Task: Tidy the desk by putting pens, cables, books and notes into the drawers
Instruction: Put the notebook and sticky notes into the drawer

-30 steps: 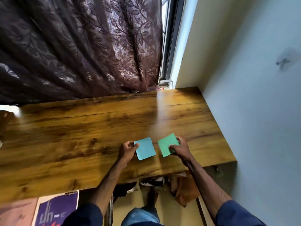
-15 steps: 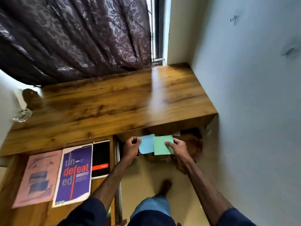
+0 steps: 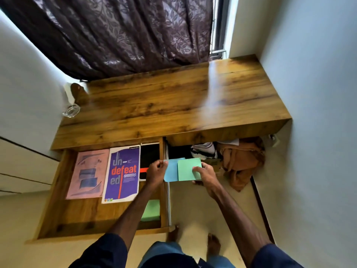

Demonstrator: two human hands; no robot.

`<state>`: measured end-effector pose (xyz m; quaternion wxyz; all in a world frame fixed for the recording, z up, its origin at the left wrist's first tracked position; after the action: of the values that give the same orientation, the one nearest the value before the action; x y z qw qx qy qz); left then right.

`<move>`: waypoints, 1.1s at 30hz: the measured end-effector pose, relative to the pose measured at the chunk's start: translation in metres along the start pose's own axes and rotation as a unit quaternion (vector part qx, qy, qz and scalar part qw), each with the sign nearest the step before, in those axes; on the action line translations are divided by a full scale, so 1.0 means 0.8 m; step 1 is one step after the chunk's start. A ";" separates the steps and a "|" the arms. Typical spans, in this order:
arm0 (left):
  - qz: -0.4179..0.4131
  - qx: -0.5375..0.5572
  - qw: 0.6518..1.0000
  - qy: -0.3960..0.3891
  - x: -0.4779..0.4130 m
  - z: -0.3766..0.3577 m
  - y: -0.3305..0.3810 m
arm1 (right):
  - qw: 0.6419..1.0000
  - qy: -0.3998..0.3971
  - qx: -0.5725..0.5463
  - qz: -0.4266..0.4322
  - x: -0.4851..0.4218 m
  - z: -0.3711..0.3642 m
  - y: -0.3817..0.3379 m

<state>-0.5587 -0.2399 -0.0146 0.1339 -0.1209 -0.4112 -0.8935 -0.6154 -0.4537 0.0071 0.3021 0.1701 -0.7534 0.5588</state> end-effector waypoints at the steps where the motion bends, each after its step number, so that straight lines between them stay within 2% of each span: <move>1: 0.004 -0.002 1.000 0.007 -0.003 0.011 -0.016 | 1.000 -0.007 0.005 -0.004 0.001 -0.014 0.005; 9: -0.006 -0.018 1.000 -0.003 -0.037 0.101 -0.129 | 1.000 -0.016 0.012 -0.007 0.000 -0.139 0.074; 13: -0.024 -0.039 0.997 -0.058 -0.062 0.141 -0.207 | 0.999 0.039 -0.013 -0.003 -0.014 -0.212 0.129; 16: 0.004 -0.049 0.993 -0.105 -0.067 0.173 -0.275 | 0.996 0.084 0.002 -0.020 -0.013 -0.265 0.175; 23: 0.066 -0.045 0.985 -0.155 -0.045 0.264 -0.411 | 0.965 0.160 0.202 -0.054 -0.018 -0.335 0.306; 29: 0.119 -0.111 0.968 -0.193 -0.053 0.298 -0.470 | 0.934 0.186 0.291 -0.086 0.022 -0.395 0.297; 33: 0.120 -0.147 0.962 -0.195 -0.064 0.306 -0.488 | 0.916 0.191 0.341 -0.087 0.010 -0.413 0.301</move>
<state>-0.6171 0.1992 -0.1504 0.1381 -0.3593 -0.2756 -0.8808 -0.6769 -0.0646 -0.1022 0.4115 0.2178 -0.4270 0.7752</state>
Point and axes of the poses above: each hand's wrist, its own x-axis away from the middle knuckle, its own z-axis out of the back of the hand, y = z × x, the point moved 3 cm from there along -x, towards the middle knuckle, and after that the axes turned 5 degrees about -x, right-handed, at the moved point
